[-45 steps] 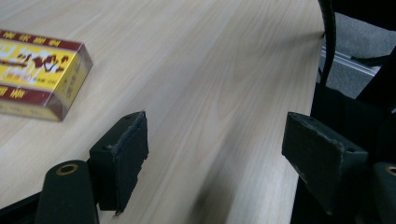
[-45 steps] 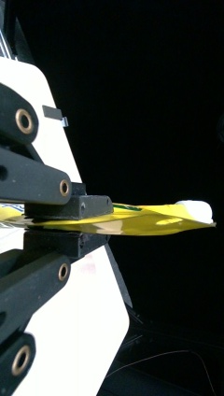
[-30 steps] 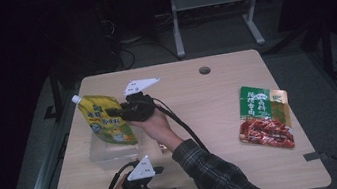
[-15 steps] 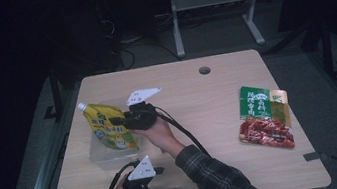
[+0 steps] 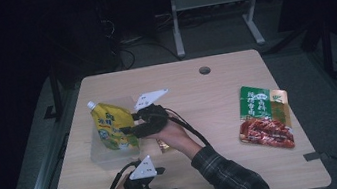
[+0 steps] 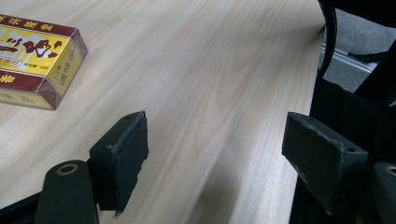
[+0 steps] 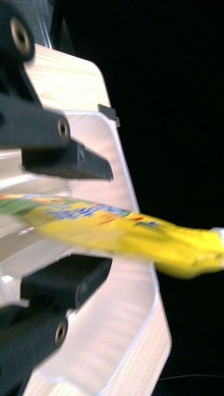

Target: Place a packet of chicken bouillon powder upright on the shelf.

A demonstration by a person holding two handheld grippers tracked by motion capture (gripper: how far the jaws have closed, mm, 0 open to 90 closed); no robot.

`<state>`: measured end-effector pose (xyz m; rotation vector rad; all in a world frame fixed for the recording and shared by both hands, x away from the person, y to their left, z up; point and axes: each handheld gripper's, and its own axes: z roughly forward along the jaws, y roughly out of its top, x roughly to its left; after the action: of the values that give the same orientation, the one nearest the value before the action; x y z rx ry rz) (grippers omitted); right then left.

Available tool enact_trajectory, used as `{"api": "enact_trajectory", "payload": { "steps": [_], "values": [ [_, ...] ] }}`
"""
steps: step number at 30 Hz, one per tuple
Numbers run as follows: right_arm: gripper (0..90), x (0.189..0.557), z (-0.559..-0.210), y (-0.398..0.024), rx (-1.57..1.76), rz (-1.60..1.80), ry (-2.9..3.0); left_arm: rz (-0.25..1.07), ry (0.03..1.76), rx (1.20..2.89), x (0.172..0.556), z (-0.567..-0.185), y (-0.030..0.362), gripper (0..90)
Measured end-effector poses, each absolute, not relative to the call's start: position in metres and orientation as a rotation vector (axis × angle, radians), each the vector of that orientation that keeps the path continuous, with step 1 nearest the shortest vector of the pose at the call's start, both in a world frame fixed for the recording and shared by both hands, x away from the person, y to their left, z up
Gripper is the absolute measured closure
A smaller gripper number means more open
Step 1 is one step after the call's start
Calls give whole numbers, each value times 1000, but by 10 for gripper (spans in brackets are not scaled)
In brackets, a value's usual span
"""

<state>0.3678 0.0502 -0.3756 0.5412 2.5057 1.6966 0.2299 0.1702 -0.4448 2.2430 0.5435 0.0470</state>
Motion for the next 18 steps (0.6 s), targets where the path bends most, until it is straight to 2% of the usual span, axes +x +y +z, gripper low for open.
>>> {"api": "enact_trajectory", "payload": {
  "steps": [8, 18],
  "values": [
    [359, 364, -373, 17, 602, 1608, 2519, 54, 549, 2239, 232, -445, 171, 222],
    [333, 357, -391, -30, 727, 1495, 2535, 56, 555, 2238, 234, -446, 170, 222]
  ]
}}
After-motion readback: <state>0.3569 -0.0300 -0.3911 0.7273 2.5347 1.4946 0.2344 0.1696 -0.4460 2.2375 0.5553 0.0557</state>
